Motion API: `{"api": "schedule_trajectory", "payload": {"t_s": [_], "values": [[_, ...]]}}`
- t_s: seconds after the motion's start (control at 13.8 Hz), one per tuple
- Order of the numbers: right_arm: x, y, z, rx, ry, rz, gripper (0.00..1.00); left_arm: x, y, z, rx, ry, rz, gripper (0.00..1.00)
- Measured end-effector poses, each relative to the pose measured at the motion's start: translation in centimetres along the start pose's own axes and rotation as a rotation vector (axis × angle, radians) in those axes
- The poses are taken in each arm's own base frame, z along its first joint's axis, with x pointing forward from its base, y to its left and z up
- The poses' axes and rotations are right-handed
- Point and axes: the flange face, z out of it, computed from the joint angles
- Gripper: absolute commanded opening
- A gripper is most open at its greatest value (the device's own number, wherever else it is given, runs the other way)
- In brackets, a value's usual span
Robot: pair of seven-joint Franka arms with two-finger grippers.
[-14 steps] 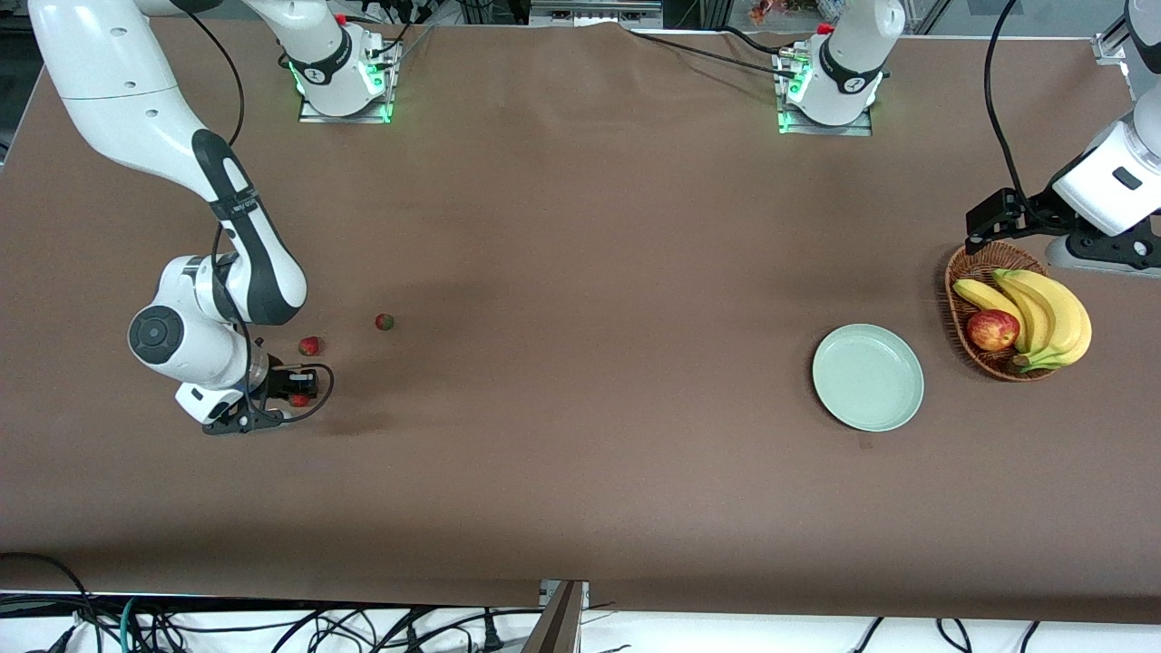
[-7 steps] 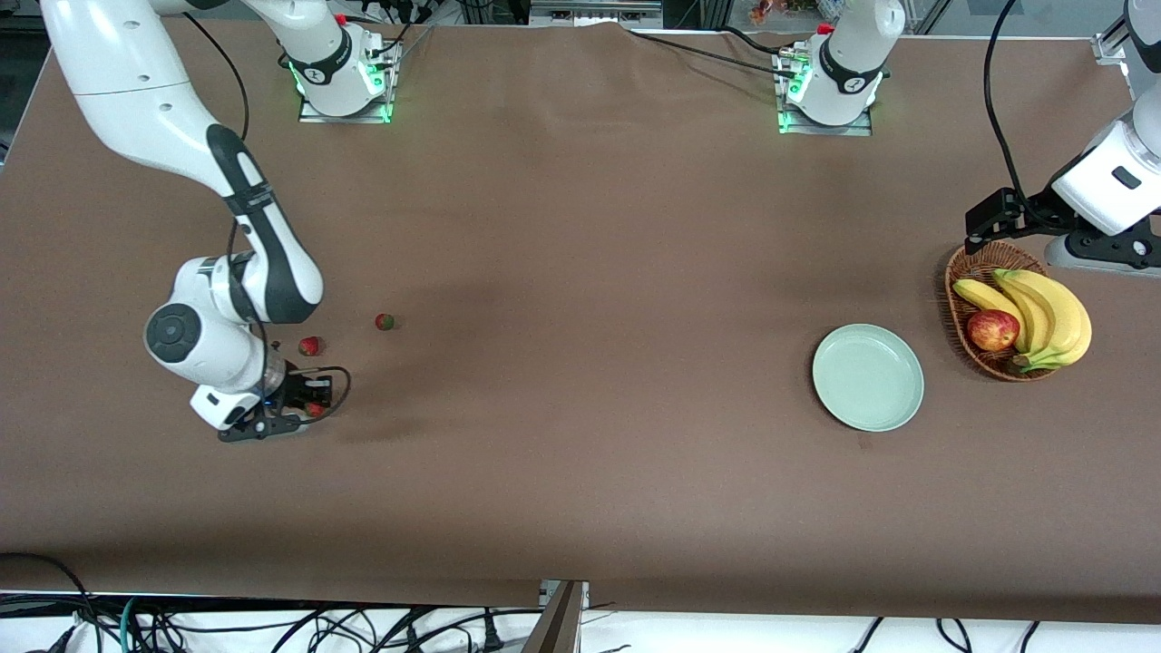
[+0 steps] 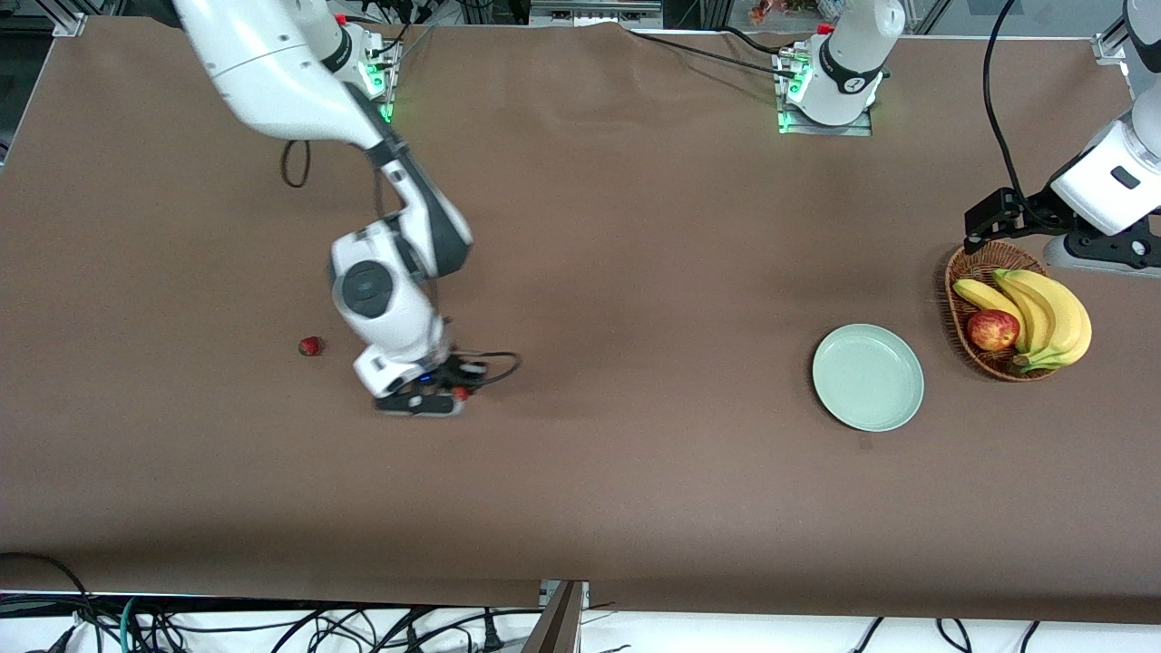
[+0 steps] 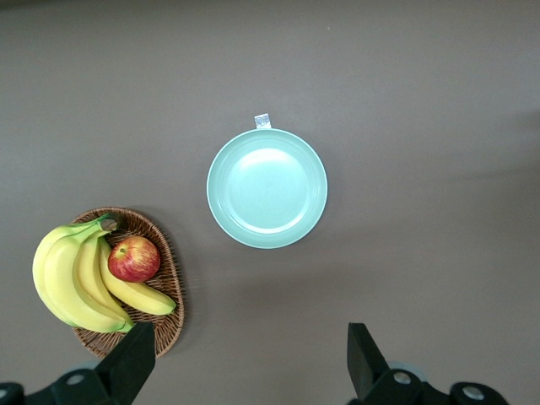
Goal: Collect all strawberries into plate
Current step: 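Carry the strawberry toward the plate and release it mid-table with the right gripper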
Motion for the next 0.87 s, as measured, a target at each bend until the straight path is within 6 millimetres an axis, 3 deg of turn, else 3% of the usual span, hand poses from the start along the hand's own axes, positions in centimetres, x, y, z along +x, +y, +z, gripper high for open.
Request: {"api": "schedule_trajectory", "payload": {"t_s": [0.22,0.44,0.65,0.87], "values": [[-6.4,-10.6,0.7,0.062,0.006,0.130,0.20,0.0,0.0,0.0,0.000,0.000,0.000,1.00],[-12.0,-18.1,2.0,0.138,0.015,0.132,0.20,0.0,0.0,0.0,0.000,0.001,0.000,1.00],[-16.8,-22.5,4.1,0.221,0.031,0.106,0.20,0.0,0.0,-0.1,0.000,0.001,0.000,1.00],[-19.5,-24.0,5.6,0.269,0.037,0.103,0.20,0.0,0.0,-0.1,0.000,0.001,0.000,1.00]]}}
